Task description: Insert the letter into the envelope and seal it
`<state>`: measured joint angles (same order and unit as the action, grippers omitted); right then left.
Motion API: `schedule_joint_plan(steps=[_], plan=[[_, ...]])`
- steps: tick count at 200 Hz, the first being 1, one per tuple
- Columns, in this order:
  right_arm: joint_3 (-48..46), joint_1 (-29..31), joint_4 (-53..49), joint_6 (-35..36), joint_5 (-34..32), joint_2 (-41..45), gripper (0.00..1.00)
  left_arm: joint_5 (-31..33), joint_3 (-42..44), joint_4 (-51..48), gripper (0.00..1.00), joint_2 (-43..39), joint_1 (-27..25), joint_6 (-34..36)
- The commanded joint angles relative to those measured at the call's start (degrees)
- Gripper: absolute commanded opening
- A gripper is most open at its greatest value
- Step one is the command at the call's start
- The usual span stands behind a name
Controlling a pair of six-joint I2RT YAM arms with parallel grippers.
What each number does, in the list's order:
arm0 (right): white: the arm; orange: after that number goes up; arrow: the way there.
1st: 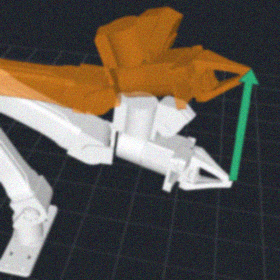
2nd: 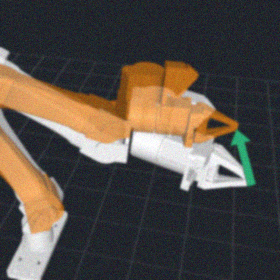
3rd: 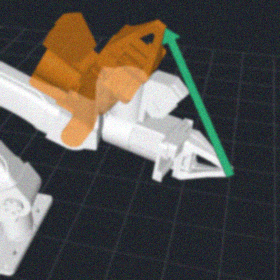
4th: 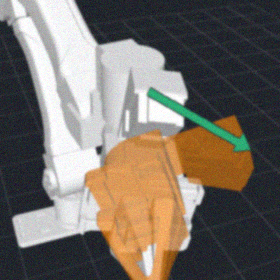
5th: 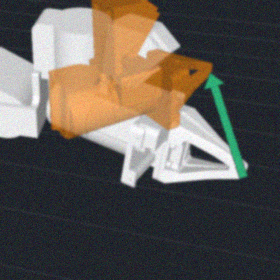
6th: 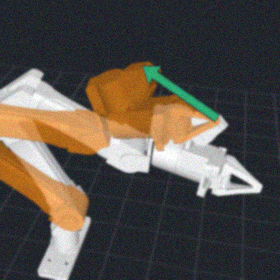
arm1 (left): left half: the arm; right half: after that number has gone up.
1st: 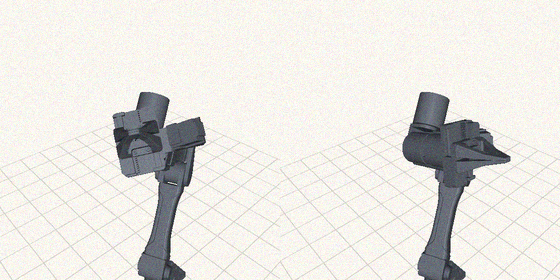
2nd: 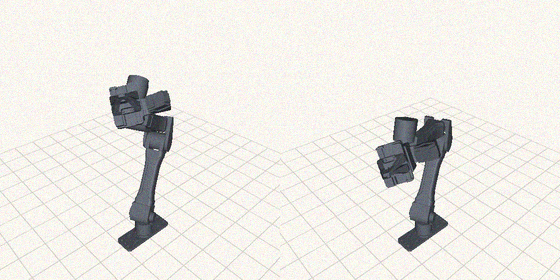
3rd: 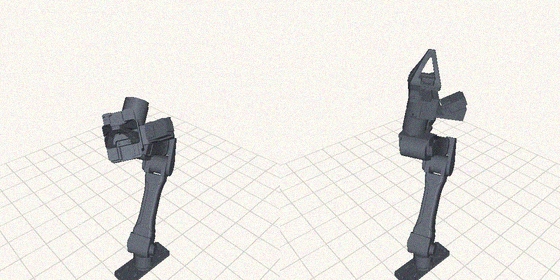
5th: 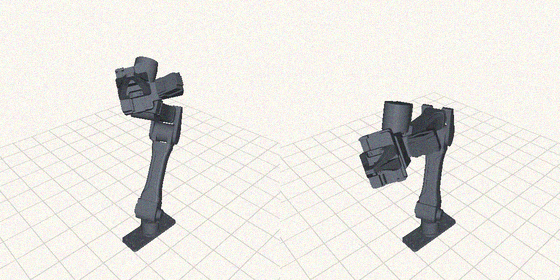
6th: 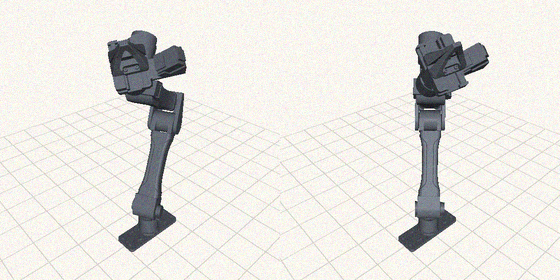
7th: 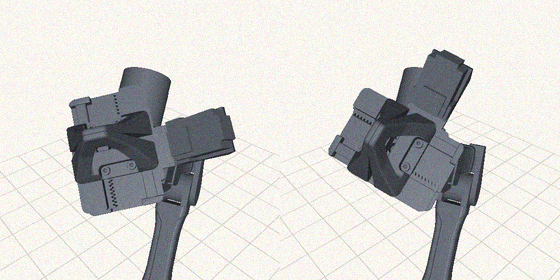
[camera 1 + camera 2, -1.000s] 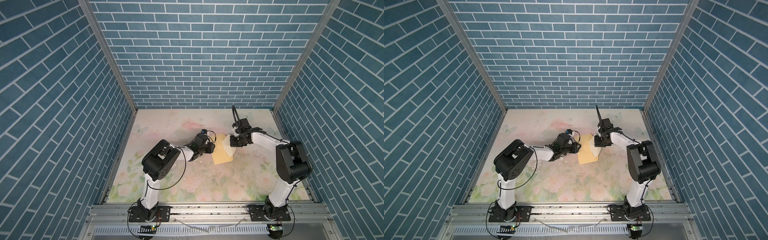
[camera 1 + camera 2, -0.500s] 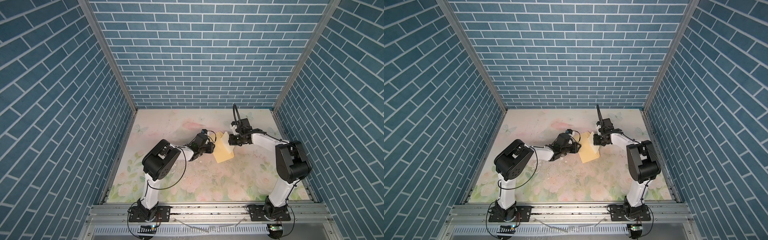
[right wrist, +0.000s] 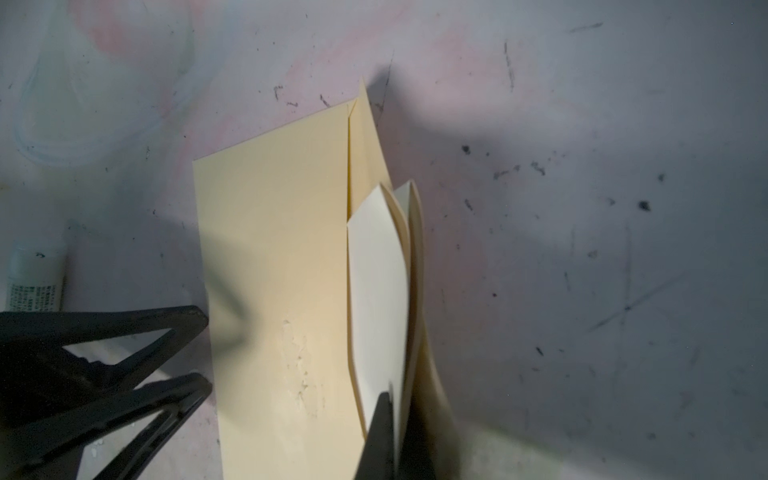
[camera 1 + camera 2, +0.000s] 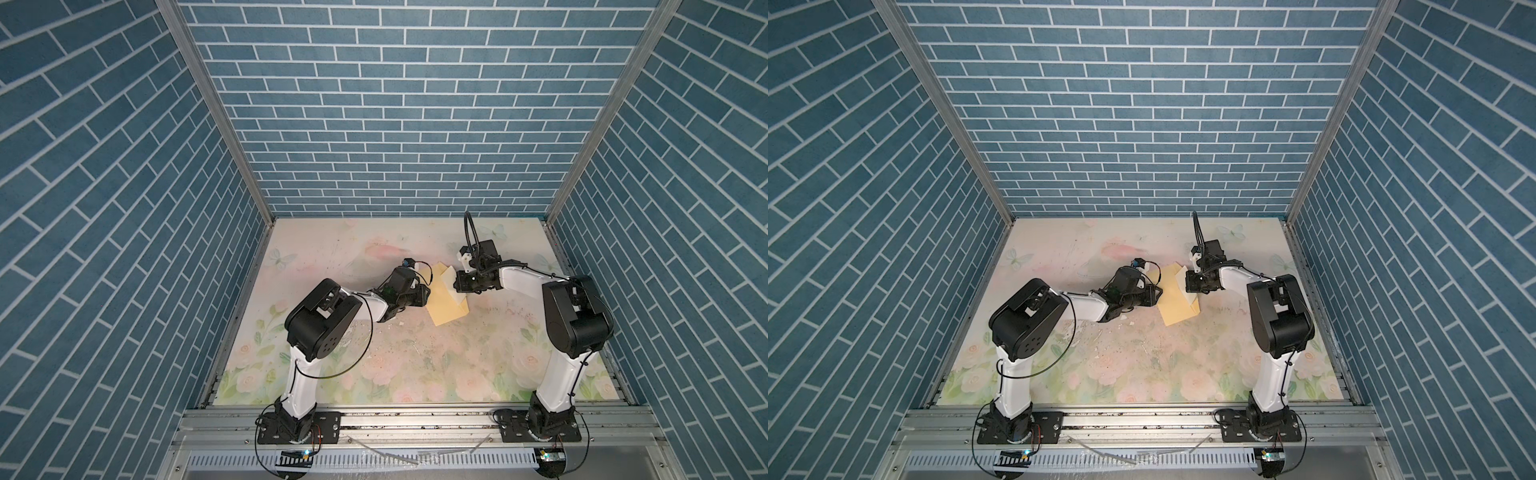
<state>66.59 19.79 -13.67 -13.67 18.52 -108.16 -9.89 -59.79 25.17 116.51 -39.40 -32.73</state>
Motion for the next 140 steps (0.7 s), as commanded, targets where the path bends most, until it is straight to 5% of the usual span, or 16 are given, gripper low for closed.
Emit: schedule_joint_plan(steps=[1, 140], plan=[[-1.1, -0.2, 0.3, -0.9, 2.7, -1.7, 0.0, 0.1, -0.4, -2.3, 0.45, 2.1, -0.2, 0.1], [-1.3, -0.1, 1.2, -3.9, 5.9, -3.3, 0.0, -0.3, -0.7, -2.6, 0.45, 1.9, -0.2, 0.0]])
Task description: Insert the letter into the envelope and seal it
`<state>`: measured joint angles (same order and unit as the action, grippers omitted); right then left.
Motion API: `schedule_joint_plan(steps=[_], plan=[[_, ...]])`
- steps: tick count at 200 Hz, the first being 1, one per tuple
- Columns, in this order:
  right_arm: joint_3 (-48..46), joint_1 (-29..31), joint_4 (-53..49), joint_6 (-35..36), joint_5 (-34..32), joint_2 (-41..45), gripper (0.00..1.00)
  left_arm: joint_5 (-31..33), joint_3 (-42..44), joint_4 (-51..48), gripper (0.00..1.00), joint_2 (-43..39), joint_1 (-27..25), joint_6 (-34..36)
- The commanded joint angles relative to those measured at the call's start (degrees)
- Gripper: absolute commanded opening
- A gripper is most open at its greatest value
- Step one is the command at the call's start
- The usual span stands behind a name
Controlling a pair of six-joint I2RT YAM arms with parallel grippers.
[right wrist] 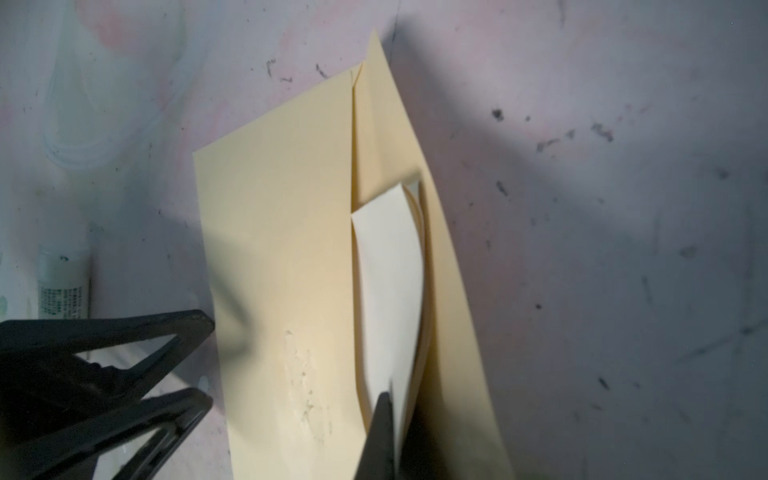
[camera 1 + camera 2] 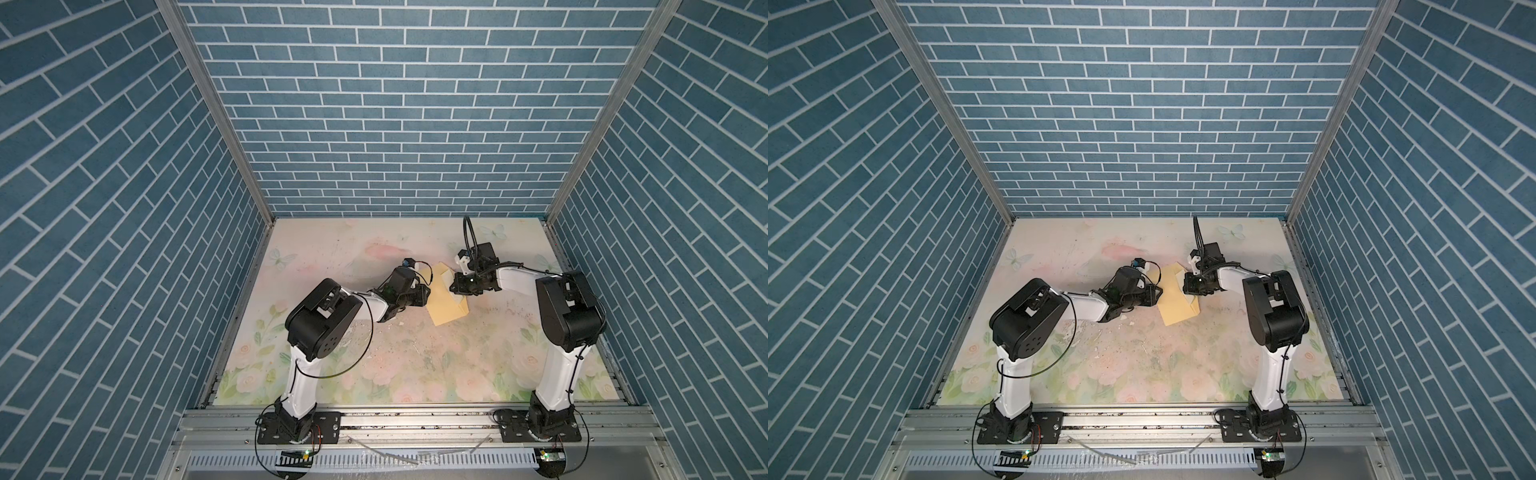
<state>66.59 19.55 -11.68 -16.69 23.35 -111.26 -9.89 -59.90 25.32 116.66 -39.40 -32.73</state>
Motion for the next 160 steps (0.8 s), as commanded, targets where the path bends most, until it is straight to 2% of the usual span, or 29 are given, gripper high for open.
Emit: schedule_joint_plan(steps=[1, 50, 82, 160], plan=[[-1.2, 0.1, -0.7, -0.9, 1.0, -0.1, 0.0, -0.3, -0.6, -2.8, 0.45, 1.7, -0.2, 0.0], [0.0, 1.0, -5.0, 0.4, -6.2, 3.4, 0.29, -0.3, -0.4, -3.0, 0.45, 1.4, -0.2, -0.1], [2.0, 2.7, -9.6, 1.9, -11.6, 5.2, 0.42, -0.1, -0.2, -3.1, 0.45, 0.8, -0.2, 0.1], [7.2, 6.4, -19.3, 4.1, -23.1, 8.3, 0.62, -0.5, 0.0, -3.9, 0.44, -3.4, -0.7, 0.3]])
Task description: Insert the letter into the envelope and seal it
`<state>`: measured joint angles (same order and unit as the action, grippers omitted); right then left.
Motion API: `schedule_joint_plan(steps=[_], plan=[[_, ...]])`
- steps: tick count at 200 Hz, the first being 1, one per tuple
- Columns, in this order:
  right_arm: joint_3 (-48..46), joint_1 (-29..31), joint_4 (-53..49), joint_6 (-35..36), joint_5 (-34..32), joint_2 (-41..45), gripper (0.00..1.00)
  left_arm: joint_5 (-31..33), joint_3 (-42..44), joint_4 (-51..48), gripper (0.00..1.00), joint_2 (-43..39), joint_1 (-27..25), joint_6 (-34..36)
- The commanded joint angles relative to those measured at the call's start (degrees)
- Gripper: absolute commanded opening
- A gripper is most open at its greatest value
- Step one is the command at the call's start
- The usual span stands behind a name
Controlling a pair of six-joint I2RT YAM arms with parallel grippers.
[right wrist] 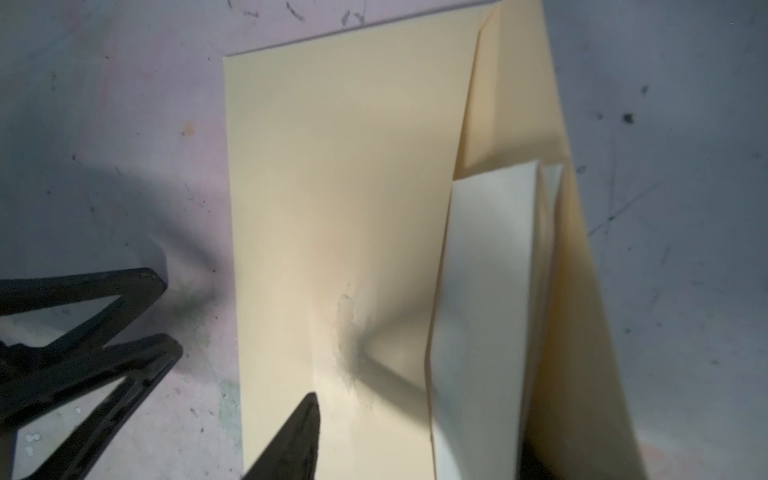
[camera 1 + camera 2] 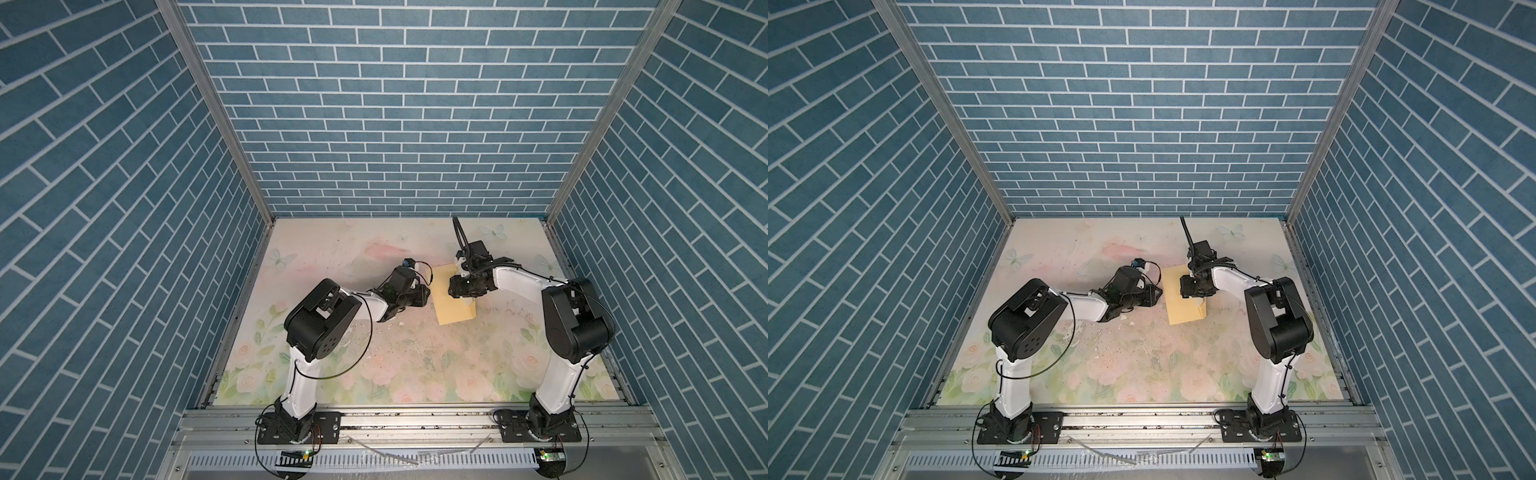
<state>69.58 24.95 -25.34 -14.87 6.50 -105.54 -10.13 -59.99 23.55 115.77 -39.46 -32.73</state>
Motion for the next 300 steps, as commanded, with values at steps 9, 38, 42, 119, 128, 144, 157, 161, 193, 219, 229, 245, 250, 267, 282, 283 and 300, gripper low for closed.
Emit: schedule_joint_plan(steps=[9, 38, 42, 119, 128, 144, 157, 161, 193, 219, 229, 245, 250, 267, 282, 283, 300], plan=[[4.7, 1.3, -6.7, 2.3, -6.8, 2.9, 0.65, -0.2, 0.0, -2.1, 0.44, -2.8, -0.8, 0.3], [4.1, 1.4, -6.0, 2.2, -4.4, 4.0, 0.66, -1.0, -0.2, -1.8, 0.44, -3.8, -1.2, 0.3], [3.9, 1.4, -5.9, 1.9, -4.0, 4.0, 0.66, -1.2, -0.3, -1.6, 0.44, -3.9, -1.3, 0.2], [-2.2, 1.4, 3.0, -5.0, 10.7, 3.3, 0.62, -3.0, 0.7, 0.2, 0.42, -4.1, -1.6, -1.5], [-3.6, 1.4, 5.0, -6.5, 11.8, 3.4, 0.62, -2.8, 0.7, -0.1, 0.41, -3.7, -1.6, -1.5], [-5.6, 1.4, 8.0, -8.6, 13.3, 3.4, 0.61, -2.6, 1.0, -0.2, 0.38, -3.0, -1.6, -1.5], [-6.7, 1.4, 9.2, -9.7, 13.6, 3.1, 0.61, -2.4, 1.0, -0.7, 0.35, -2.5, -1.6, -1.4], [-7.0, 1.4, 9.6, -9.9, 13.8, 3.1, 0.61, -2.2, 0.9, -1.2, 0.34, -2.4, -1.6, -1.2], [-8.5, 1.5, 11.4, -11.2, 14.6, 2.6, 0.6, -1.1, 1.4, -2.1, 0.28, -1.0, -1.6, -1.1], [-8.8, 1.6, 11.9, -11.6, 14.5, 2.4, 0.6, -1.7, 0.8, -2.2, 0.25, 0.3, -1.5, -1.3], [-8.8, 1.7, 11.9, -11.7, 14.5, 2.3, 0.6, -1.6, 0.5, -3.0, 0.24, 0.6, -1.6, -1.0], [-8.8, 1.8, 11.8, -11.7, 14.3, 2.2, 0.6, -1.1, 0.1, -4.1, 0.23, 0.8, -1.7, -0.7], [-8.6, 1.8, 11.7, -11.7, 14.2, 2.3, 0.6, -1.0, -0.1, -4.6, 0.22, 0.9, -1.7, -0.6], [-8.5, 1.8, 11.6, -11.7, 14.1, 2.2, 0.6, -0.3, -0.8, -6.4, 0.19, 1.1, -1.8, 0.0], [-8.5, 1.9, 11.4, -11.6, 13.8, 2.3, 0.6, 0.5, -1.5, -8.3, 0.17, 1.4, -1.8, 0.2], [-8.5, 1.9, 11.4, -11.6, 13.8, 2.3, 0.6, 0.6, -1.5, -8.3, 0.17, 1.4, -1.8, 0.2], [-7.3, 1.8, 9.3, -10.3, 13.5, 2.4, 0.62, 0.8, -1.5, -9.8, 0.16, 1.4, -1.8, 0.6]])
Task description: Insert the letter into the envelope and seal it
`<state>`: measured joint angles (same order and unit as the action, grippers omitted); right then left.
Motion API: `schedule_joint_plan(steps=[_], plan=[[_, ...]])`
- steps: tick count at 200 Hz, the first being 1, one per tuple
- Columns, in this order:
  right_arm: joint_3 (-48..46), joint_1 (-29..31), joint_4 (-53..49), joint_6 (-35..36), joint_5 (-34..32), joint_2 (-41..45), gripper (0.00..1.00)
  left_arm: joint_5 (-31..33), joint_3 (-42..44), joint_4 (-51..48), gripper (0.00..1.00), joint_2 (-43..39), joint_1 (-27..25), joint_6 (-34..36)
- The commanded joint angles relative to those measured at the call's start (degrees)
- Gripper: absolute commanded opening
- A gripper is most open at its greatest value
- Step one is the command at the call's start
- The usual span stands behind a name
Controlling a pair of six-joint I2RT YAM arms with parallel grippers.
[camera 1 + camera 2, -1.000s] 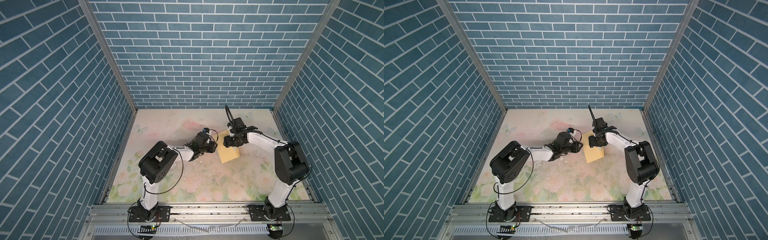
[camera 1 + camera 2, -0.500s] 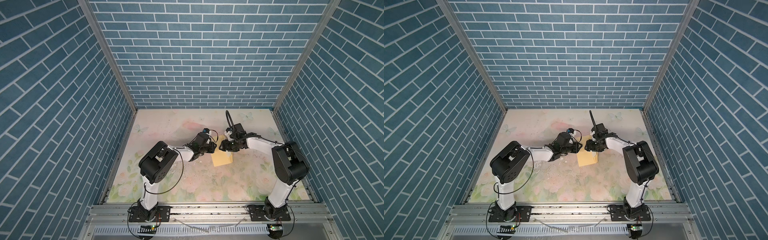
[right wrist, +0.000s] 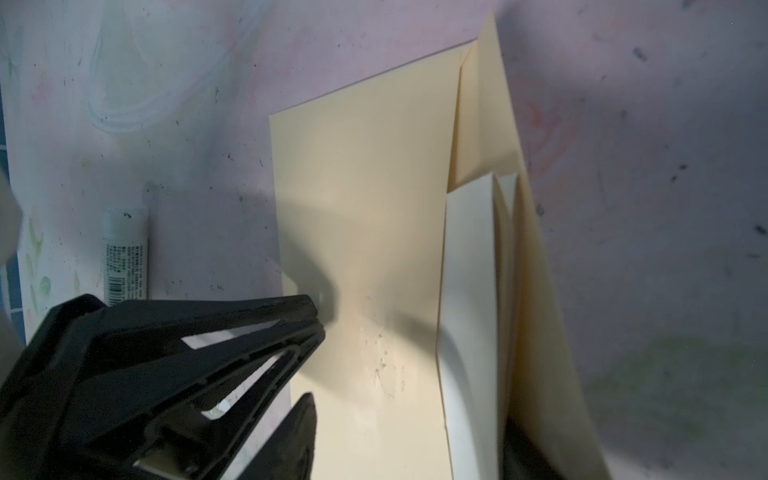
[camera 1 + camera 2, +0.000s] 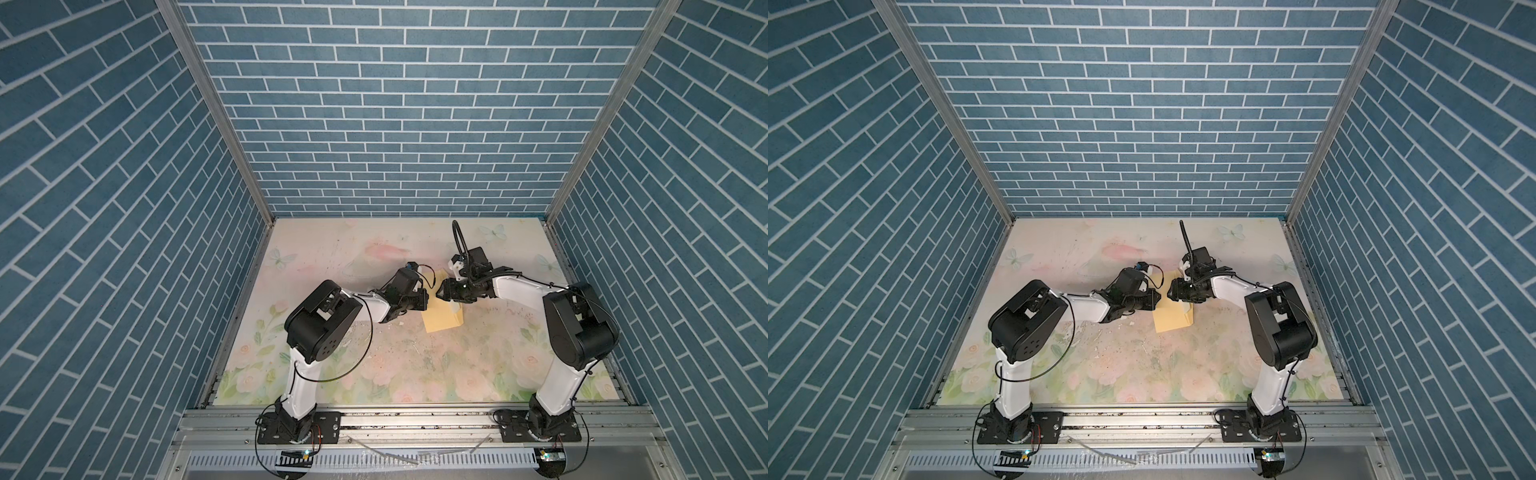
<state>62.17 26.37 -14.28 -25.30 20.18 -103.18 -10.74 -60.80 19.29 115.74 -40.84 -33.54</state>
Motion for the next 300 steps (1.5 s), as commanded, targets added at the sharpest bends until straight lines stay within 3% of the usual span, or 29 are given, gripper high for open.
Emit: schedule_joint_plan(steps=[1, 74, 132, 177, 300], plan=[[0.1, 0.4, -1.8, 0.1, -0.2, 0.1, 0.62, 1.5, -0.7, -5.7, 0.16, 1.4, -0.5, 1.5], [2.4, 0.3, -12.0, 5.6, -13.1, 7.0, 0.71, 3.4, 0.4, -5.8, 0.19, -0.1, -0.9, 2.7], [4.2, 0.3, -10.7, 5.1, -11.0, 6.1, 0.71, 4.0, 2.0, -2.8, 0.47, -8.2, -1.1, 3.3], [5.1, 0.3, -10.4, 4.7, -10.4, 5.5, 0.63, 6.1, 4.5, -3.4, 0.59, -13.0, -1.0, 3.9], [8.0, 0.3, -11.0, 5.1, -11.9, -1.7, 0.47, 3.6, 5.4, -0.5, 0.56, -7.1, -1.0, 1.7]])
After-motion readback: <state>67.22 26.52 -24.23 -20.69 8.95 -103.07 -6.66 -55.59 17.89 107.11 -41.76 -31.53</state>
